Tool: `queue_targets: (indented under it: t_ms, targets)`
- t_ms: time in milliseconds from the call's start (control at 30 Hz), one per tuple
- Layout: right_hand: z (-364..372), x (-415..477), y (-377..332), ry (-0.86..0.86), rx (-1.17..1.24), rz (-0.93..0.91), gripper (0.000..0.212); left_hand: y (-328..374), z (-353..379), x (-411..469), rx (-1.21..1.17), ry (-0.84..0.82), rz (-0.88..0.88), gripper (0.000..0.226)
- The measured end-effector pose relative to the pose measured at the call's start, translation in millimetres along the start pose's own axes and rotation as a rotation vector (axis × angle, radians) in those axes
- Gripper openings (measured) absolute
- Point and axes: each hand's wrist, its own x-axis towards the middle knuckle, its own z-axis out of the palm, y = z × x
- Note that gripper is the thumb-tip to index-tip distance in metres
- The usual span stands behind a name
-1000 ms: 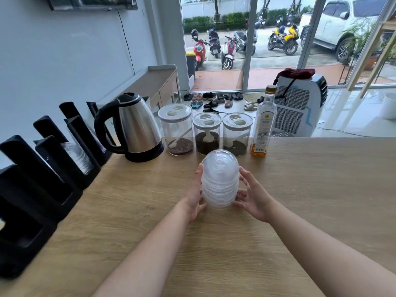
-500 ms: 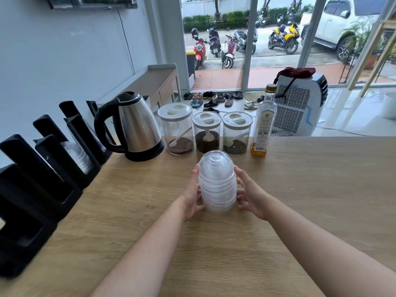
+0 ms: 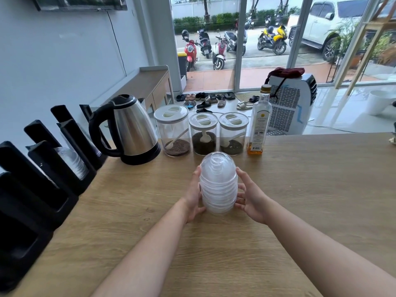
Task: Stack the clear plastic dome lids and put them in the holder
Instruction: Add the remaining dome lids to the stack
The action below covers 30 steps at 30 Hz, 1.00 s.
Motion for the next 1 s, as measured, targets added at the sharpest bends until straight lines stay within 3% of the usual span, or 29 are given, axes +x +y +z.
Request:
queue_targets:
  t_ms: [233,400,500,633,700,900,1000]
  targets:
    - [-2.9,-2.8,8.2,0.005,-0.041,0.064,0.081,-3.1,3.9,-0.4,0.017,-0.03,0.069,0.077]
    - [1.1,-6.2,7.4,0.025,0.02,0.008,0.065,-2.5,7.9,-4.0,0.011,-0.052,0.133,0.06]
    - [3.7,-6.6,3.4,0.048,0.037,-0.035,0.056,-3.8,6.1,-3.0,-0.011,-0.041,0.153,0.066]
    - [3.8,-3.4,2.9,0.036,0.018,-0.057,0.071,-4.8,1.8,-3.0,0.003,-0.013,0.149,0.084]
    - [4.2,-3.0,4.1,0.019,-0.031,-0.068,0.067,-5.2,1.6,-4.6,-0.014,-0.004,0.147,0.087]
    - [9.7,-5.0,-1.2,-0.017,-0.02,0.012,0.057,-4.5,3.6,-7.5,-0.078,-0.001,0.143,0.083]
    - [9.9,-4.1,-3.5,-0.024,0.005,0.045,0.062,-2.2,5.3,-10.9,-0.086,0.022,0.133,0.077]
